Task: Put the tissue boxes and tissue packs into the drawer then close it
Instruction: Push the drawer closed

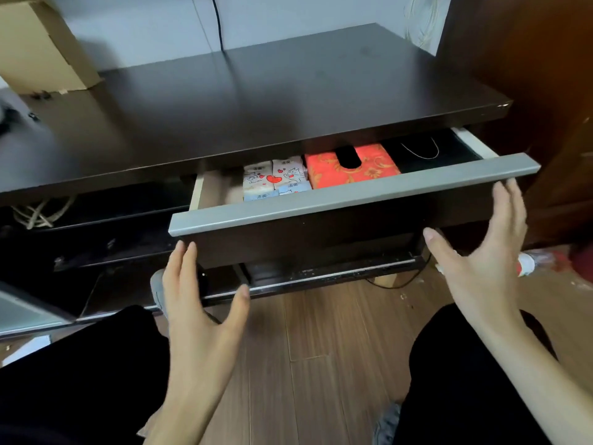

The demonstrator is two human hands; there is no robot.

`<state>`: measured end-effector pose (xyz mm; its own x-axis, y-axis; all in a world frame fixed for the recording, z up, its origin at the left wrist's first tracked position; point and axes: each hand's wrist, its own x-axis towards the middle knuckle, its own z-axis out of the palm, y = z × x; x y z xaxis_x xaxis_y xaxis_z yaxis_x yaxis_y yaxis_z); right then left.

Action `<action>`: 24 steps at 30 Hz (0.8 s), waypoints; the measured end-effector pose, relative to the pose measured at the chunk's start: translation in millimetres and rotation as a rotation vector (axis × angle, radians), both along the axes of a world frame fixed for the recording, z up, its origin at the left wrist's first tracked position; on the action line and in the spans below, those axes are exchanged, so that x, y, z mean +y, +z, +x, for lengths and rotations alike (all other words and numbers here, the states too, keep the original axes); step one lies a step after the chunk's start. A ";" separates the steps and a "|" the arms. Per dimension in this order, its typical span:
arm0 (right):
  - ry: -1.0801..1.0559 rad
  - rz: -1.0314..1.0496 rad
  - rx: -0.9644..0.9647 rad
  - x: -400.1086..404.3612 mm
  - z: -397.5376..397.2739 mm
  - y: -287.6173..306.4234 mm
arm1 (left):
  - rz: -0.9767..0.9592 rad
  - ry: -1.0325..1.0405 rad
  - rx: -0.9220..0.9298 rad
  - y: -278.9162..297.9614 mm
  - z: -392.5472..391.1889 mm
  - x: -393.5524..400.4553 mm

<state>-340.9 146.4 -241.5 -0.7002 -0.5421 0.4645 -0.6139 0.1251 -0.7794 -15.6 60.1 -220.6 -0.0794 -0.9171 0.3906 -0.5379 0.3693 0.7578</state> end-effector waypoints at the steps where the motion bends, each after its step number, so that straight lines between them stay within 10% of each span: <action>1: -0.009 0.023 -0.054 -4.0 -0.6 -0.1 | 0.018 -0.018 -0.044 -5.6 -8.1 -1.9; 24: 0.132 0.422 0.301 -114.3 -51.0 -40.4 | -0.035 -0.178 -0.695 -32.2 -48.0 -145.8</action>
